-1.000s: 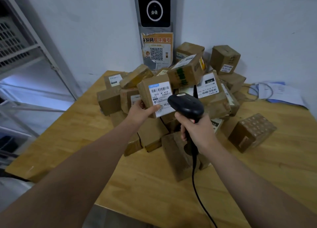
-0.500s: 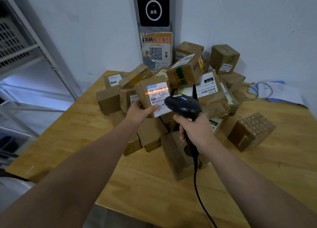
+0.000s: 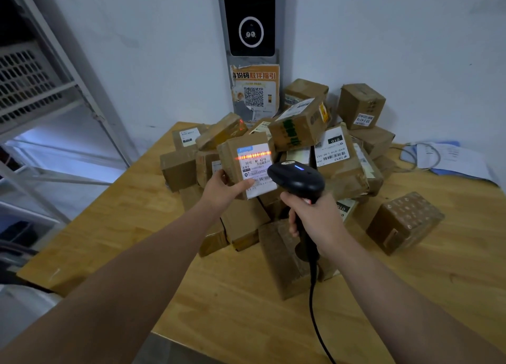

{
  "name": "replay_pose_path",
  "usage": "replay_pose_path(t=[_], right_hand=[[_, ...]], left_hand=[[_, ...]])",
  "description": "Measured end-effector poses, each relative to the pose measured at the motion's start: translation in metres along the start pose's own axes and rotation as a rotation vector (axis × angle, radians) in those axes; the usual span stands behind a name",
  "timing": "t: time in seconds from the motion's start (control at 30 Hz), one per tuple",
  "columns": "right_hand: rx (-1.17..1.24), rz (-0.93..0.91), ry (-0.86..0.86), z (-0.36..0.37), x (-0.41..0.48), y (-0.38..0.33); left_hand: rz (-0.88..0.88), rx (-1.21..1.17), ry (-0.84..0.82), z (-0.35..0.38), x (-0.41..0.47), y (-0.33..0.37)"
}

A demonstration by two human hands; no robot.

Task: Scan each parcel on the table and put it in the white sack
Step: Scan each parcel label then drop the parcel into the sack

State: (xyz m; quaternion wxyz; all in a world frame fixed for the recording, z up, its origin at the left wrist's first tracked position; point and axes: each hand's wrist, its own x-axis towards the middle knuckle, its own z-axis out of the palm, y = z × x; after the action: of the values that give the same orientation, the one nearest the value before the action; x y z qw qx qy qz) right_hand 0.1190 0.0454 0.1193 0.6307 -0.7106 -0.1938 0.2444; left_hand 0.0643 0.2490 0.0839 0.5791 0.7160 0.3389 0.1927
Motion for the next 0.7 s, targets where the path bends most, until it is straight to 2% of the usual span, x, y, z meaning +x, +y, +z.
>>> replay_pose_path(t=[0.23, 0.33, 0.53, 0.7], right_hand=[[0.034, -0.009, -0.180, 0.026, -0.010, 0.001], [0.034, 0.018, -0.295, 0.055, -0.018, 0.007], [0.134, 0.104, -0.475, 0.121, -0.048, 0.029], [0.003, 0.114, -0.624, 0.177, -0.076, 0.065]], left_hand=[[-0.004, -0.045, 0.065, -0.023, -0.048, -0.002], [-0.015, -0.047, 0.185, -0.051, -0.078, -0.014], [-0.153, -0.029, 0.407, -0.121, -0.143, -0.060], [-0.254, -0.039, 0.525, -0.186, -0.205, -0.108]])
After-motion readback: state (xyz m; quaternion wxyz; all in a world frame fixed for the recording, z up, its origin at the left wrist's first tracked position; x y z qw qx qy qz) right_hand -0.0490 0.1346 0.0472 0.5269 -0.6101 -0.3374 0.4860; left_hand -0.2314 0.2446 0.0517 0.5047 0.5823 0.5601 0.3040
